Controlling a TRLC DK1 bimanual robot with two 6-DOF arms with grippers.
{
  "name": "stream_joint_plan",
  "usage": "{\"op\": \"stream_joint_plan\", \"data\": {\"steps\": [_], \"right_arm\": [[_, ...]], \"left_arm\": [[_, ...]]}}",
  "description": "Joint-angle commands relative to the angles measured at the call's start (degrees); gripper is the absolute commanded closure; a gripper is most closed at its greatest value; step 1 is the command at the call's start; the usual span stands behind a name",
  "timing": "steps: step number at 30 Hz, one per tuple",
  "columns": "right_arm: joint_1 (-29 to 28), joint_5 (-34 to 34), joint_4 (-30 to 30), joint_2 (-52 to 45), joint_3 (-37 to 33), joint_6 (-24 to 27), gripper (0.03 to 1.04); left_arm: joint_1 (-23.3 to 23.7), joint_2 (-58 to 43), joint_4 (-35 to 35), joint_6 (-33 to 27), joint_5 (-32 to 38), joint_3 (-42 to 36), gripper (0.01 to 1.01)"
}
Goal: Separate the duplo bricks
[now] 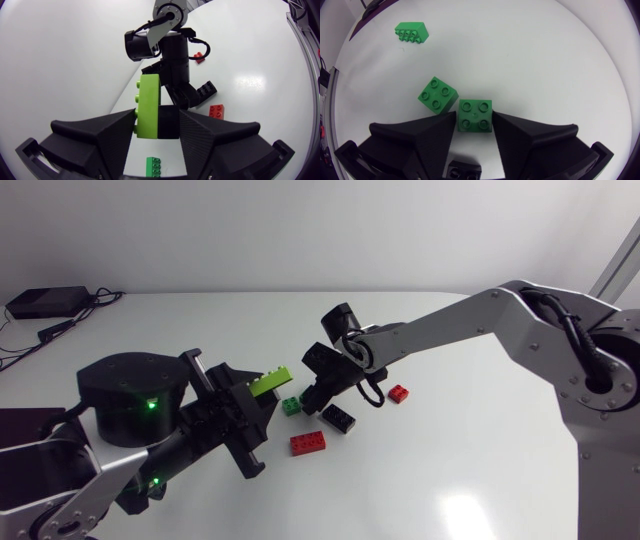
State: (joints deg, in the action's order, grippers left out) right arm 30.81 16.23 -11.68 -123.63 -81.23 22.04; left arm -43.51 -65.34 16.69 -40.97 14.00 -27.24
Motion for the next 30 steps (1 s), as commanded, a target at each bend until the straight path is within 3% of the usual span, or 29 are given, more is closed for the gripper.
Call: {"op": "stream_joint_plan", "data": {"steps": [1, 9, 16, 21, 26, 30], "right_arm": [[0.48, -0.23, -1.06, 0.76, 0.46, -0.07, 0.12], [-1.45, 1.7, -0.53, 10.08, 6.08, -0.6, 0.08], [-10.33, 18.93, -6.95, 23.97, 10.13, -2.36, 0.08], [-15.51, 34.92, -14.95, 25.37, 8.02, -2.27, 0.09], [-14.55, 43.62, -18.2, 24.84, 7.23, -1.83, 0.11], [-10.59, 45.73, -18.46, 24.58, 7.4, -2.09, 0.13]], "left_arm": [[-0.26, 0.65, -0.16, -1.22, 0.77, -1.5, 0.613], [-0.53, 1.18, -0.52, -2.1, 1.47, -1.67, 0.613], [-1.58, 1.53, 0.45, -3.15, 1.73, -0.97, 0.613], [-1.93, 1.8, 2.21, -3.41, 1.73, -0.27, 0.613], [-2.9, 2.06, 3.97, -3.33, 1.82, 1.14, 0.613], [-3.25, 2.5, 5.02, -3.06, 1.73, 2.37, 0.613]]}}
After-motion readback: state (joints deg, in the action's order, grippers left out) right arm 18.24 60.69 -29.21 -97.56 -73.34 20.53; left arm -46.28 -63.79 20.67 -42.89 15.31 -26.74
